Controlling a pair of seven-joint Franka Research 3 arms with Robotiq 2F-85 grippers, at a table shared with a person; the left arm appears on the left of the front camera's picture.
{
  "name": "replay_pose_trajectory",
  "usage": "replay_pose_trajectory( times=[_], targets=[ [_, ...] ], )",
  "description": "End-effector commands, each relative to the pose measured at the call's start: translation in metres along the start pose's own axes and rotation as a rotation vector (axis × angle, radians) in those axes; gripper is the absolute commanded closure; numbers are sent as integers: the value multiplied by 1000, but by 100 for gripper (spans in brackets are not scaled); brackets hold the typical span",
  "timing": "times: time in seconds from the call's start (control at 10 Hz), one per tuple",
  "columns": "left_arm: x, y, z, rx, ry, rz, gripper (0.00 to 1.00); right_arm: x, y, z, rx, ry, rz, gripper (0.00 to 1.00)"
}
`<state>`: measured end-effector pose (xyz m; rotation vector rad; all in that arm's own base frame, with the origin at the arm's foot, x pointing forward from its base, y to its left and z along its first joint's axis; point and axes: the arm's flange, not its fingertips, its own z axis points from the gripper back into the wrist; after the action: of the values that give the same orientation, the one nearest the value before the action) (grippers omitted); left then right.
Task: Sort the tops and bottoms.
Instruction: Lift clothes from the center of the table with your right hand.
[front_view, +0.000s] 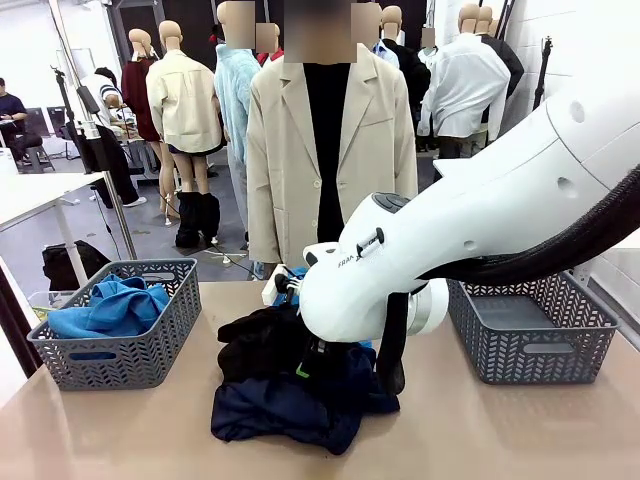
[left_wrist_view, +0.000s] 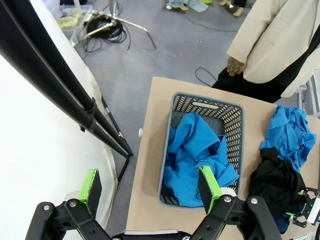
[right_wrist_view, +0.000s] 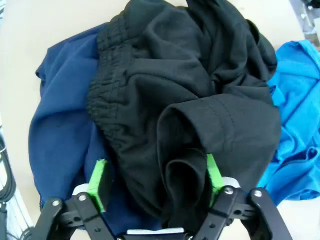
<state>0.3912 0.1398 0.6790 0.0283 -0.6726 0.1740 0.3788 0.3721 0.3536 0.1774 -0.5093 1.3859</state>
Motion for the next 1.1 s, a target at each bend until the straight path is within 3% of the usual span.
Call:
replay_pose_trajectory(
  times=[0.0,0.2,0.3,0.7,1.0],
  targets=[
    [2,1,1,-1,5,5,0,14,-5,4,-6,-1,-30,55],
    [2,1,1,-1,5,5,0,15,-5,9,-5,1,-23,95],
    [2,1,1,-1,5,5,0,16,-5,11,-7,0,-20,100],
    [2,1,1,-1,5,5,0,16,-4,15,-20,-4,-20,100],
    [2,1,1,-1,5,5,0,19,-13,42,-52,-28,-47,100]
  ],
)
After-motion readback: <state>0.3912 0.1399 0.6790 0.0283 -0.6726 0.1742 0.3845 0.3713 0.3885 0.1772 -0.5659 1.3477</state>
